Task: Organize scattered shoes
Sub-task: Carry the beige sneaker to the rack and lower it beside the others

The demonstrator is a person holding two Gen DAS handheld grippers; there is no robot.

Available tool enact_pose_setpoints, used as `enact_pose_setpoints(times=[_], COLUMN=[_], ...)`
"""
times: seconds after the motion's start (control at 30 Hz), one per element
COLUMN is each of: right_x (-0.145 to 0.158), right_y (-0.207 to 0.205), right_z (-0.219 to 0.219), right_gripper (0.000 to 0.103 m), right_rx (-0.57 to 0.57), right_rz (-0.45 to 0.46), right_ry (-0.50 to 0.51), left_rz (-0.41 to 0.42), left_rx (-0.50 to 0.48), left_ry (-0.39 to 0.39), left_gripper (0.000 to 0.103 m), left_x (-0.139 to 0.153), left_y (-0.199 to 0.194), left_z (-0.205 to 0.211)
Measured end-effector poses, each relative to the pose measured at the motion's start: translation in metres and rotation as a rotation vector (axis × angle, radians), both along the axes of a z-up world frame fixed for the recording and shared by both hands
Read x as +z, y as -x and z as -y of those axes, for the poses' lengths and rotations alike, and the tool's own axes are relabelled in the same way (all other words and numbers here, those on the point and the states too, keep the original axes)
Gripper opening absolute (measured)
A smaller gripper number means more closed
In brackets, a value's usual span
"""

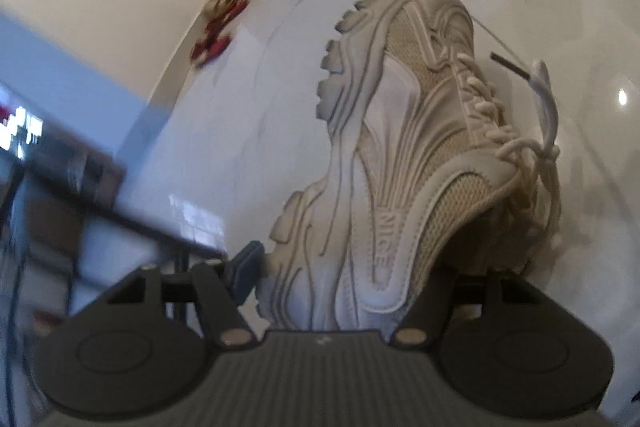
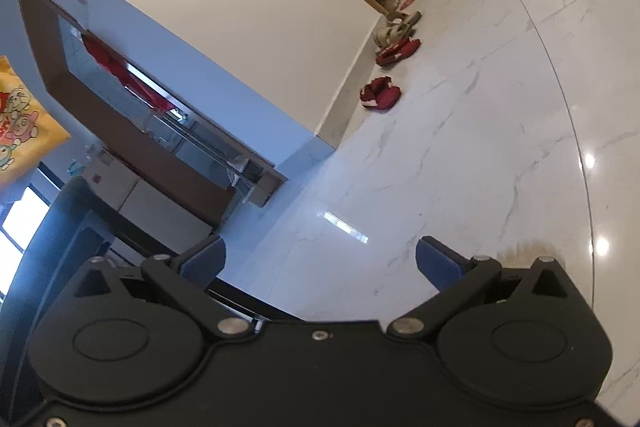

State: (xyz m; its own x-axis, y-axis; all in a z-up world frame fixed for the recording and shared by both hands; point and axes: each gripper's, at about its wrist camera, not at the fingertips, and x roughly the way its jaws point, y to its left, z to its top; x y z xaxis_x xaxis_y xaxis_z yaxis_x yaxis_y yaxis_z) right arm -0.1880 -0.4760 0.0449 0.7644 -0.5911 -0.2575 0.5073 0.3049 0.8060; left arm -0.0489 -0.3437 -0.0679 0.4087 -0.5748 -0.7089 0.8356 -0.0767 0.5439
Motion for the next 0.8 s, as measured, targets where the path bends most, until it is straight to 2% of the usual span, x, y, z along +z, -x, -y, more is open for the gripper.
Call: enact_pose_setpoints(times=[0.07, 0.13, 0.23, 0.37, 0.43, 0.5, 0.57, 0.63, 0.7, 0.73, 0.8], right_x=[0.005, 0.010, 0.016, 0.027, 0.031, 0.035, 0.037, 0.038, 0.039, 0.039, 0.039], right_y=[0.002, 0.000, -0.006, -0.012, -0.015, -0.021, -0.026, -0.035, -0.045, -0.049, -0.056], right_z=[-0.005, -0.010, -0.018, -0.035, -0.044, -0.052, -0.057, -0.064, -0.072, -0.076, -0.083], right_gripper=[0.103, 0.103, 0.103, 0.103, 0.103, 0.103, 0.103, 0.103, 0.103, 0.103, 0.103], right_rx=[-0.010, -0.008, 0.014, 0.052, 0.064, 0.079, 0.090, 0.113, 0.141, 0.152, 0.179], right_rz=[0.009, 0.001, -0.009, -0.036, -0.057, -0.085, -0.103, -0.133, -0.171, -0.189, -0.215], right_ry=[0.016, 0.032, 0.047, 0.095, 0.133, 0.158, 0.171, 0.191, 0.221, 0.233, 0.263], left_rz=[-0.125, -0.312, -0.425, -0.548, -0.700, -0.807, -0.844, -0.821, -0.803, -0.791, -0.765], left_rx=[0.130, 0.351, 0.576, 0.818, 1.053, 1.213, 1.300, 1.338, 1.327, 1.329, 1.323], left_ry=[0.015, 0.050, 0.117, 0.193, 0.255, 0.305, 0.336, 0.349, 0.335, 0.326, 0.342], left_gripper=[0.063, 0.063, 0.063, 0.063, 0.063, 0.063, 0.059, 0.061, 0.071, 0.081, 0.086], left_x=[0.011, 0.024, 0.026, 0.027, 0.023, 0.018, 0.014, 0.014, 0.019, 0.022, 0.035], left_y=[-0.007, -0.022, -0.024, -0.025, -0.033, -0.040, -0.042, -0.043, -0.043, -0.041, -0.035], left_z=[-0.016, -0.037, -0.072, -0.114, -0.150, -0.177, -0.200, -0.214, -0.225, -0.228, -0.234])
